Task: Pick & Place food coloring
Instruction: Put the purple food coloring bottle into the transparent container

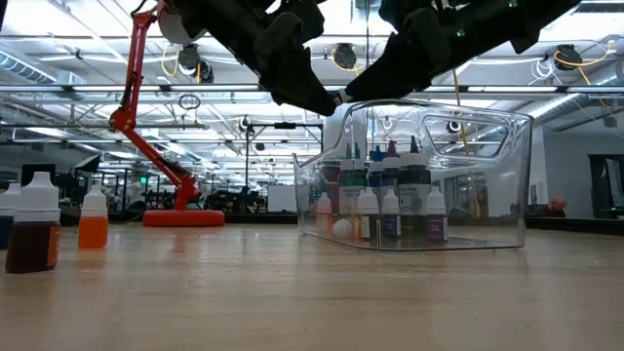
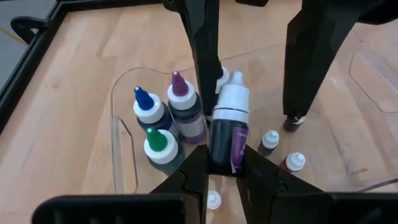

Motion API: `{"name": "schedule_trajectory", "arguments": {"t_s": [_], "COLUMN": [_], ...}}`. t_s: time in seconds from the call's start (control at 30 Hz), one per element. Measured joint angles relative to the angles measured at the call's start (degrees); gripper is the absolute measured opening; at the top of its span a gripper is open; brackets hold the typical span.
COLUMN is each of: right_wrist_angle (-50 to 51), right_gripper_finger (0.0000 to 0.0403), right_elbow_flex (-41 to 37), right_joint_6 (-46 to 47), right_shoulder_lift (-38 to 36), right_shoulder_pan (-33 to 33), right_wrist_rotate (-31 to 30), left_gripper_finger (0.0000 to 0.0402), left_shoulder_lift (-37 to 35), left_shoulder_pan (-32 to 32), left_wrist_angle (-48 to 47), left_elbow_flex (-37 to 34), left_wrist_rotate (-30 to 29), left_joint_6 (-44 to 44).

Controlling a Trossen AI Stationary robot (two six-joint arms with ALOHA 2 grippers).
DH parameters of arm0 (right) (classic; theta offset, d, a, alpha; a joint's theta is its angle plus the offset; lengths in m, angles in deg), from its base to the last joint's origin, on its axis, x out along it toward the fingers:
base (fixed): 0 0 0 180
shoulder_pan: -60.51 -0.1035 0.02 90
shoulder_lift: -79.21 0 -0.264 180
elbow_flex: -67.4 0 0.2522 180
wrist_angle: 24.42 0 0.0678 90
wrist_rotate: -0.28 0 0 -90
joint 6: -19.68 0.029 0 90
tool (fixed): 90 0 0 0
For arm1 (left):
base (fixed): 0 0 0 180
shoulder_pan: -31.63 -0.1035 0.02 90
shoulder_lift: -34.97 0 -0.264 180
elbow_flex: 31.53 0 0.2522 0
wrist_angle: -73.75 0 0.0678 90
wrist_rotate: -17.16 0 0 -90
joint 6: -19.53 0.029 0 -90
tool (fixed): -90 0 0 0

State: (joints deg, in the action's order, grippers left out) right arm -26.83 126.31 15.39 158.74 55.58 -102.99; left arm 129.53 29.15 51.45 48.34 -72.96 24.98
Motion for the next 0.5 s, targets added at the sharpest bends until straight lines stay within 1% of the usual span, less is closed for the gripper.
{"name": "schedule_trajectory", "arguments": {"t_s": [0.1, 0.23, 0.5], "right_wrist_angle": [-0.2, -0.3, -0.2], "right_gripper_finger": [0.0182, 0.016, 0.0092], "right_elbow_flex": [0.0, 0.0, 0.0], "right_joint_6": [-0.4, -1.2, -1.4], "right_shoulder_lift": [-0.1, -0.1, -0.1], "right_shoulder_pan": [0.3, 0.7, 2.1], "right_wrist_rotate": [0.0, 0.0, 0.3], "left_gripper_finger": [0.0063, 0.0063, 0.0063], "left_shoulder_lift": [0.0, 0.0, 0.0], "left_shoulder_pan": [0.2, 0.4, 0.4], "left_wrist_angle": [-0.1, -0.5, -0.4], "left_elbow_flex": [0.0, 0.0, 0.0], "left_wrist_rotate": [0.0, 0.0, -0.4], "left_joint_6": [0.0, 0.2, 0.2]}}
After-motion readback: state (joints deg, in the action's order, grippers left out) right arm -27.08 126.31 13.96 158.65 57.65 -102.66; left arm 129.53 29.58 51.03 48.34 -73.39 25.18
